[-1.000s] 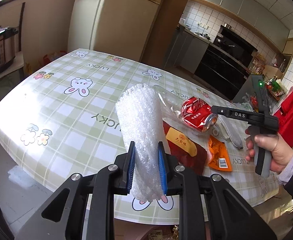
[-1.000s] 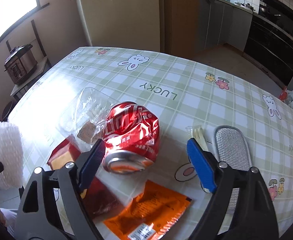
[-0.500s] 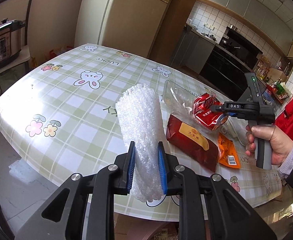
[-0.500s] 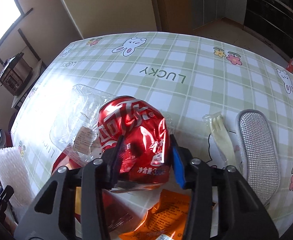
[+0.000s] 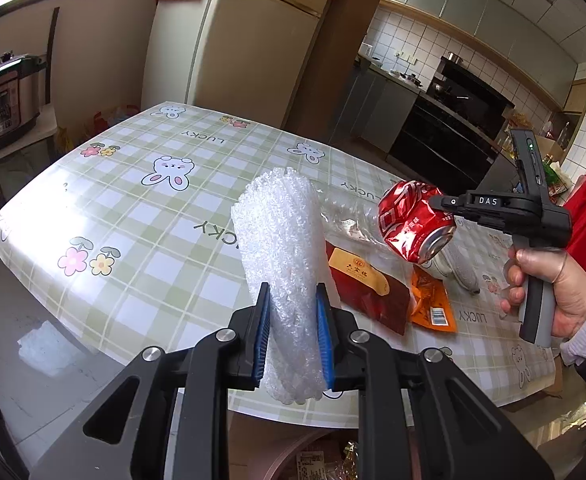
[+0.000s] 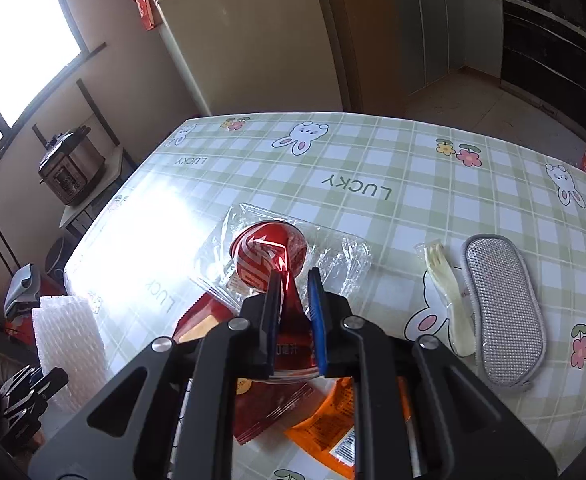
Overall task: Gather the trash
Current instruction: 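Carry the red can to the bucket and open the right tool while the left tool holds the foam net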
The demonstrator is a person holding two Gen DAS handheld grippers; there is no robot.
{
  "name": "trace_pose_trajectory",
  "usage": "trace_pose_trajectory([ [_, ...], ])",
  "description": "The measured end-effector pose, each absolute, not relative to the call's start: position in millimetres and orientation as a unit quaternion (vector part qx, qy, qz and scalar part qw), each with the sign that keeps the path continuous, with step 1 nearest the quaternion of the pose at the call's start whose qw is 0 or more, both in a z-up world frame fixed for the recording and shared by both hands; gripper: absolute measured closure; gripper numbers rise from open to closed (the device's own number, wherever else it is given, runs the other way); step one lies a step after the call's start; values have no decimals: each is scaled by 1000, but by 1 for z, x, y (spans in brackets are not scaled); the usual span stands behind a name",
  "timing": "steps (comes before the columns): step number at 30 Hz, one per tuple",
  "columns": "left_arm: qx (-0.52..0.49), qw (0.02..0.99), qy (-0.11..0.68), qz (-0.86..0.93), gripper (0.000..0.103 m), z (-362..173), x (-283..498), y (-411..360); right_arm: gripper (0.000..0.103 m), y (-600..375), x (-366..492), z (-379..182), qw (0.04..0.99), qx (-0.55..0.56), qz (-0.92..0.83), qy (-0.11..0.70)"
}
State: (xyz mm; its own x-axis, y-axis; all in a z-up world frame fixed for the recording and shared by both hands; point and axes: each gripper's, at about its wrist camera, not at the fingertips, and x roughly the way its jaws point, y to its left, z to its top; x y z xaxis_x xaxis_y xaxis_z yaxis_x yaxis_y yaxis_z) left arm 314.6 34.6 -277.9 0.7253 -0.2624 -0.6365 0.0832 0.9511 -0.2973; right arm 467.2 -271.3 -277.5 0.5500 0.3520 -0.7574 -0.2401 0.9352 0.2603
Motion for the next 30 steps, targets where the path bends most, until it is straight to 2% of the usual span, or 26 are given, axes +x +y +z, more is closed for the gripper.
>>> trace_pose_trajectory([
  [19, -104, 927, 342, -111, 82, -238, 250, 25, 86, -272, 337, -202, 905, 64, 203, 368],
  [30, -83, 931, 333, -124, 82, -216, 192, 21, 86, -281, 245, -187, 909, 88, 209, 351],
])
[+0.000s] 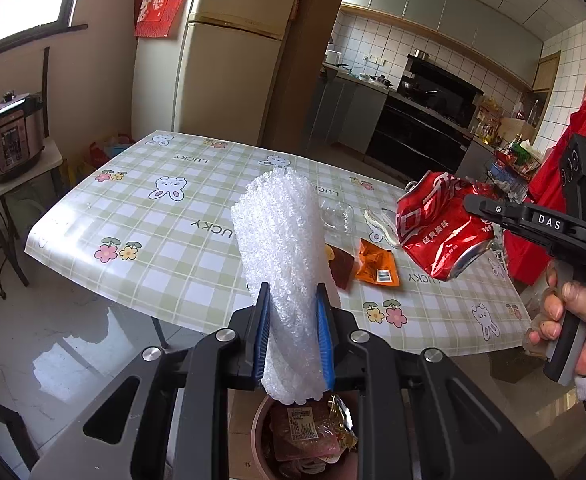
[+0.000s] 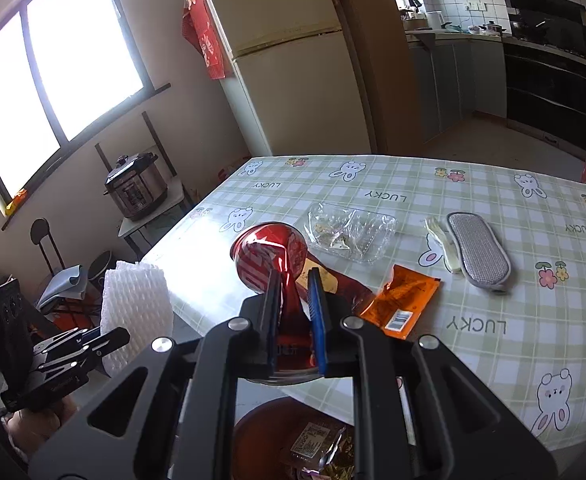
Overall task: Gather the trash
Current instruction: 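Carry the red can to the bucket and open the right tool while the left tool holds the foam net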
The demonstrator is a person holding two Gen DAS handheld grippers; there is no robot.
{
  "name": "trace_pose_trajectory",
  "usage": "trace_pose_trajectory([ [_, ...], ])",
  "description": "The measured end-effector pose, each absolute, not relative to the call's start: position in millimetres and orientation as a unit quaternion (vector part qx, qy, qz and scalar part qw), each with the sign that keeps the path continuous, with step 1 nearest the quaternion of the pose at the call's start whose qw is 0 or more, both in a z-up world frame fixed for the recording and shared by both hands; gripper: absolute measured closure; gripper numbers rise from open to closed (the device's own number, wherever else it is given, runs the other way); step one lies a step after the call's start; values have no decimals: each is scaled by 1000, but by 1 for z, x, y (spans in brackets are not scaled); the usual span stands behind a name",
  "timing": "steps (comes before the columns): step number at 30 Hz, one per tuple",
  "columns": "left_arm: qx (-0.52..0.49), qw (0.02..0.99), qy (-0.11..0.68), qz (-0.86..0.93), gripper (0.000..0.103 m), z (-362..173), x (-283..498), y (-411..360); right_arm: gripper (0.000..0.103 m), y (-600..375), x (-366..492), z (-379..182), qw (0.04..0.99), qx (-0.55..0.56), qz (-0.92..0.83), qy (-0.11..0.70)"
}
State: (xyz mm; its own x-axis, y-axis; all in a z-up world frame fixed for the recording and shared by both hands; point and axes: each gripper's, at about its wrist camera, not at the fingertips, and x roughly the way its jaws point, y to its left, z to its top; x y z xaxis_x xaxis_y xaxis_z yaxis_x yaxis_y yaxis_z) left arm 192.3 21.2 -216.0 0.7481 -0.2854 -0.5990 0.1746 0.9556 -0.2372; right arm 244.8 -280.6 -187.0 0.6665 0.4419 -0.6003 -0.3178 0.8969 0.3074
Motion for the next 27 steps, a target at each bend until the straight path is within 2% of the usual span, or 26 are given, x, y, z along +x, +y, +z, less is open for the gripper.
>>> trace_pose_trajectory([
  [11, -75, 935, 323, -124, 82, -206, 151, 20, 86, -266, 171, -208, 895, 79, 225, 377],
  [23, -71, 938, 313, -132, 82, -200, 135, 19, 86, -253, 138, -225, 877, 80, 240, 408],
  [25, -71, 938, 312, -133, 82, -199, 134, 19, 82, -252, 137, -228, 871, 84, 244, 417],
  [26, -71, 938, 312, -134, 82, -199, 134, 18, 77, -252, 137, -230, 869, 89, 246, 421],
  [27, -71, 938, 312, -134, 82, -199, 134, 19, 67, -251, 137, -231, 866, 94, 247, 423],
])
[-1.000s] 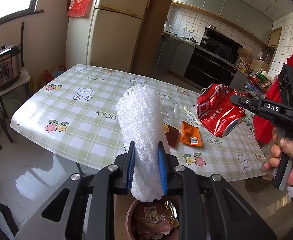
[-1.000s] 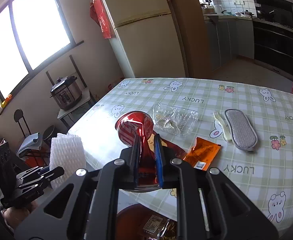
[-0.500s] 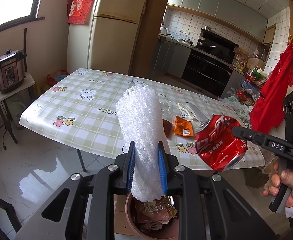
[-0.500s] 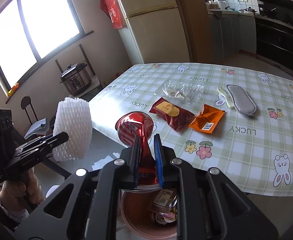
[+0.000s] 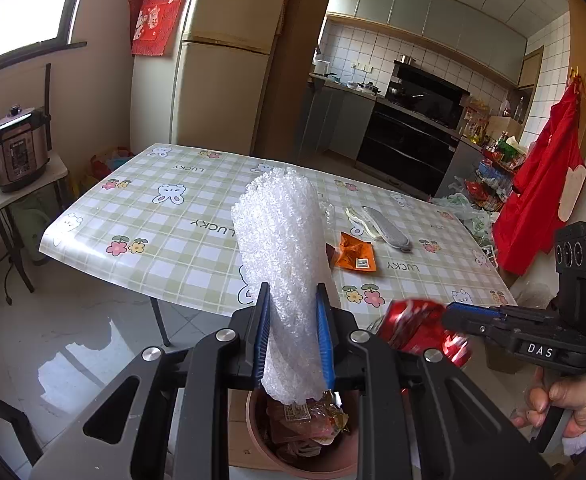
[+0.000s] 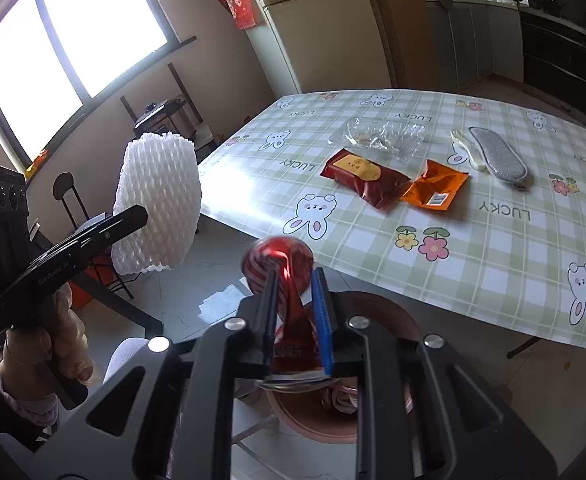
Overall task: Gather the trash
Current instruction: 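Carry the red can to the bucket and open the right tool while the left tool holds the foam net, then lower the white foam net into the bucket and open the left tool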
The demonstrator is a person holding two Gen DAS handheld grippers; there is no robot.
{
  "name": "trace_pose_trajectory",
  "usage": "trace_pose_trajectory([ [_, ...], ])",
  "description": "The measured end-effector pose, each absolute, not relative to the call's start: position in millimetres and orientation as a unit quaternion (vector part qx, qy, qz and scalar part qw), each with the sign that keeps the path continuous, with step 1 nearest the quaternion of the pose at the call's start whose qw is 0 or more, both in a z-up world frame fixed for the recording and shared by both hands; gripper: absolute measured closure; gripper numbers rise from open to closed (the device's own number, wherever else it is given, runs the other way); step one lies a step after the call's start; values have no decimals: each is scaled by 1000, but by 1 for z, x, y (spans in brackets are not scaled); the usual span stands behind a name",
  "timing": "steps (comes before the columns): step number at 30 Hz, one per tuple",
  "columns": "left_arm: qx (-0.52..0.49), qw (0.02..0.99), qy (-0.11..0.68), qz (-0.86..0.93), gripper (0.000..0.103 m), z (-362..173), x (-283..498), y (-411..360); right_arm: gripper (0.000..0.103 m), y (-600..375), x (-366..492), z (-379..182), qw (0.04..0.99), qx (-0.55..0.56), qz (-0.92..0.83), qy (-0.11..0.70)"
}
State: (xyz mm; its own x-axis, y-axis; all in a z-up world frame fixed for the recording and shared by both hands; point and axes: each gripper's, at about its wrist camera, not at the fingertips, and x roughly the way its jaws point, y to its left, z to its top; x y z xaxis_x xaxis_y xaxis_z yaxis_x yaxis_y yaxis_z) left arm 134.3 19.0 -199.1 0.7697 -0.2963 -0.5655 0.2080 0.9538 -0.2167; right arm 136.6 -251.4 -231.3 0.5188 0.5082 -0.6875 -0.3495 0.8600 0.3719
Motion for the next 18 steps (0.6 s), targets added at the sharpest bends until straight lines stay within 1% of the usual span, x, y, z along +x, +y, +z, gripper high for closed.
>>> trace_pose_trajectory([
  [4, -71, 938, 312, -135, 82, -199, 135, 19, 54, -250, 138, -231, 869, 89, 240, 424],
  [5, -70, 938, 312, -135, 82, -199, 134, 18, 45, -251, 138, -229, 871, 86, 235, 422],
  [6, -70, 938, 312, -136, 82, -199, 134, 17, 33, -251, 138, -227, 876, 81, 225, 418],
  [7, -70, 937, 313, -137, 82, -199, 133, 16, 28, -253, 138, -224, 881, 76, 217, 413],
  [8, -70, 937, 313, -138, 82, -200, 133, 16, 18, -254, 138, -221, 886, 71, 210, 407],
  [10, -70, 937, 314, -140, 82, -200, 132, 13, 8, -257, 140, -216, 895, 64, 196, 397],
  [12, -69, 936, 315, -142, 82, -201, 132, 11, 6, -258, 141, -211, 900, 57, 187, 389],
  [18, -67, 933, 321, -149, 82, -204, 133, 7, 6, -263, 143, -197, 915, 33, 168, 366],
])
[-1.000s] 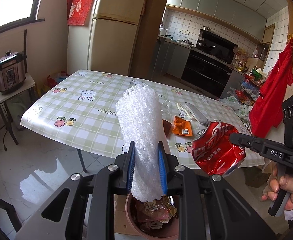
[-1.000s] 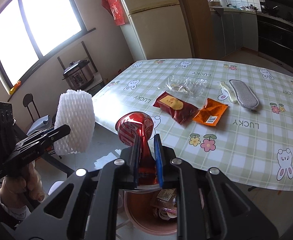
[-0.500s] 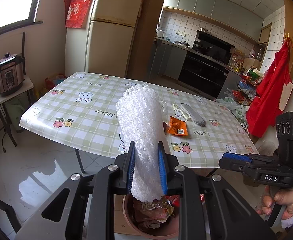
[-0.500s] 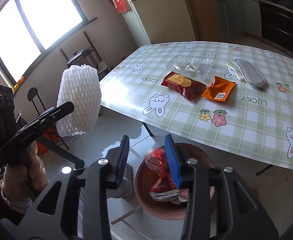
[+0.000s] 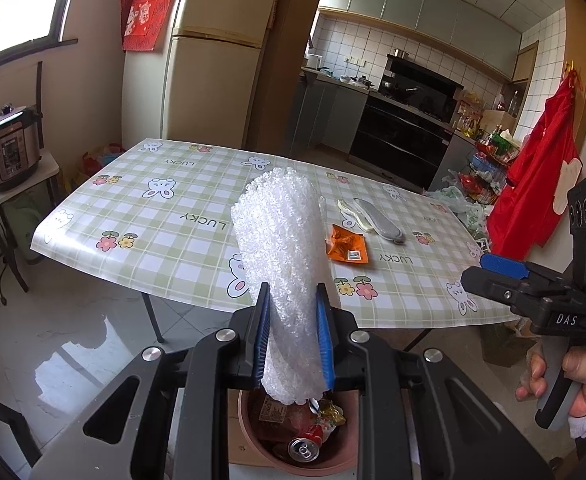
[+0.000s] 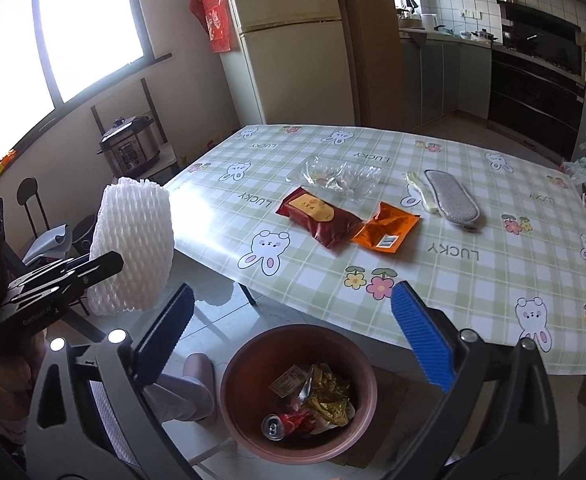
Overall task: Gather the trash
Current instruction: 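Lower the white foam net into the bucket and open the left tool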
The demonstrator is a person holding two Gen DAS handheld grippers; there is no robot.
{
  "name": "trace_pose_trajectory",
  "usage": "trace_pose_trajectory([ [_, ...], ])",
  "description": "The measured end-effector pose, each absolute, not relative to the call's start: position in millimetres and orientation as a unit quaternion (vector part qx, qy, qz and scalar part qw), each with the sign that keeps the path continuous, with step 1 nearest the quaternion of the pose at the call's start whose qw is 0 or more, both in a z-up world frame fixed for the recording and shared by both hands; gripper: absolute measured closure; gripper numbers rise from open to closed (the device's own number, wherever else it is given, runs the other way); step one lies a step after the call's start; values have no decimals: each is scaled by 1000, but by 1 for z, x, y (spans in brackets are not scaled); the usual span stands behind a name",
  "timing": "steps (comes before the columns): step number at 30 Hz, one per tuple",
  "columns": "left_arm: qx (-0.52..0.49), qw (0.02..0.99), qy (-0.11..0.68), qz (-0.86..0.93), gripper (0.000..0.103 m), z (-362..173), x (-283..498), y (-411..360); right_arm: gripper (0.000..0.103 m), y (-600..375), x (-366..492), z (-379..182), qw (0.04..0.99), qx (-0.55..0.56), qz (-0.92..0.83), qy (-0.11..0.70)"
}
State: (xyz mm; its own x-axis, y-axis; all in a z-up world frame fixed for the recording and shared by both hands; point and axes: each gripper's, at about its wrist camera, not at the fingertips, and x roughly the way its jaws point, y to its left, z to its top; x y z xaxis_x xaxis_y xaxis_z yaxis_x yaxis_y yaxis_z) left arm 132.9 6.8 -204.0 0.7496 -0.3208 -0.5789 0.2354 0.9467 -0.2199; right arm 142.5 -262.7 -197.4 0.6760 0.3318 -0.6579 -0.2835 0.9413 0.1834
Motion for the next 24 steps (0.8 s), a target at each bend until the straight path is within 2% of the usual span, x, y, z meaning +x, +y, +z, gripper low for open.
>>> trace_pose_trajectory([
  [24, -42, 903, 359, -231, 80, -216, 136, -41, 6, -305, 142, -188, 925, 60, 143, 346],
])
